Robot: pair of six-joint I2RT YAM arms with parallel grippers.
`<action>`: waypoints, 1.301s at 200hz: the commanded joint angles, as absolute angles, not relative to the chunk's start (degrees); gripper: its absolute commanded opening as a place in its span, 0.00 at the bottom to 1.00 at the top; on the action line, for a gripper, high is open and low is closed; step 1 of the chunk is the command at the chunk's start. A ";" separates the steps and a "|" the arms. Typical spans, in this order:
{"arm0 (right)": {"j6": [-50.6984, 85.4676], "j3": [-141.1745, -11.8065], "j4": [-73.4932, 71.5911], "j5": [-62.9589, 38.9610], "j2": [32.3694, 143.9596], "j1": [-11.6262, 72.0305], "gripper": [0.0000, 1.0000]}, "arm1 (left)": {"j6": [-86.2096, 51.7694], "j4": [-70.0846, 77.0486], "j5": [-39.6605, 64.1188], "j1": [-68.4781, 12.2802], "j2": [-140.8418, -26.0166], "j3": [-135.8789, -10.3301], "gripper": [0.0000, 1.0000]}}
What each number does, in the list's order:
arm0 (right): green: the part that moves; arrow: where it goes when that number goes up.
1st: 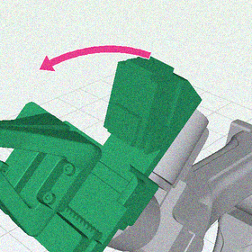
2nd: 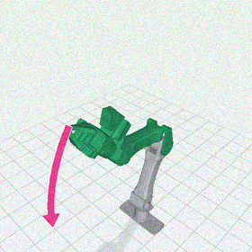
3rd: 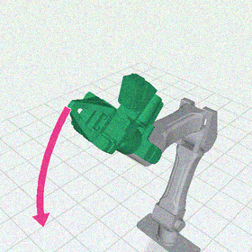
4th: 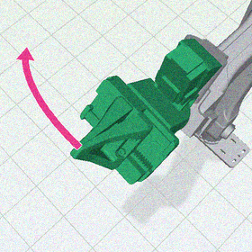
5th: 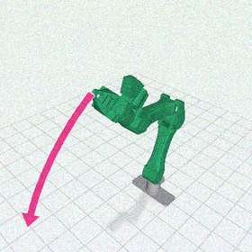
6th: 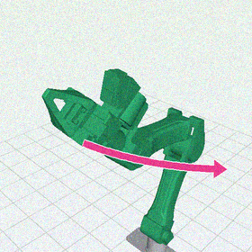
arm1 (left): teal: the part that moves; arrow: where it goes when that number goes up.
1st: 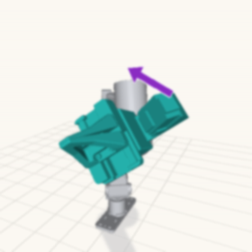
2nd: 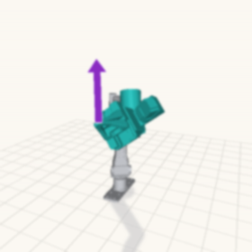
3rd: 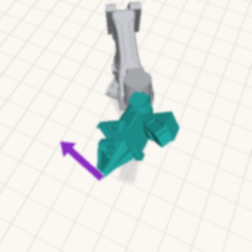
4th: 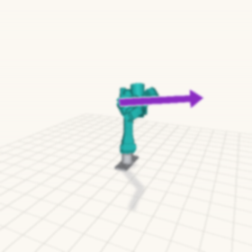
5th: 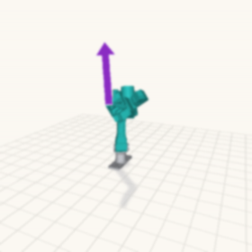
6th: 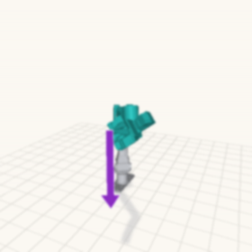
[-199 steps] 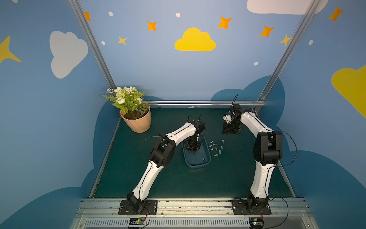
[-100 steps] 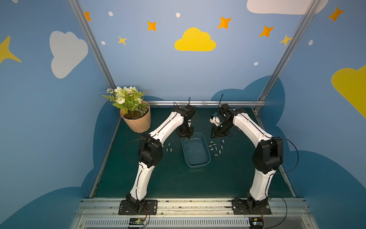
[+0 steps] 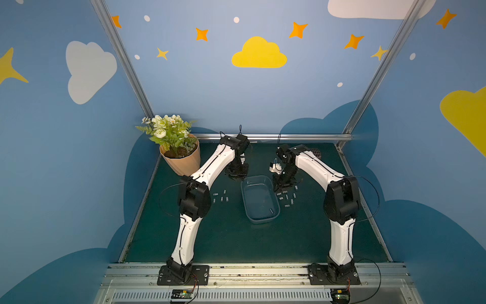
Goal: Take out the socket from the storage box
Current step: Adjust the storage box at the center of the board.
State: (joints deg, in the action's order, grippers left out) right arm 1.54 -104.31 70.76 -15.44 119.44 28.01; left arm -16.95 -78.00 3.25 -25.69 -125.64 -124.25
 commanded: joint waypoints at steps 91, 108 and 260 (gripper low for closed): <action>3.16 -106.51 75.78 -15.51 127.33 30.60 0.11 | -15.15 -78.79 6.89 -20.61 -123.31 -122.34 0.37; 3.04 -108.18 77.22 -15.21 127.68 30.59 0.08 | -15.06 -78.59 7.36 -20.21 -123.16 -122.54 0.37; 3.76 -113.68 80.53 -16.45 126.92 29.45 0.30 | -7.02 -74.01 22.27 -27.81 -125.77 -124.28 0.44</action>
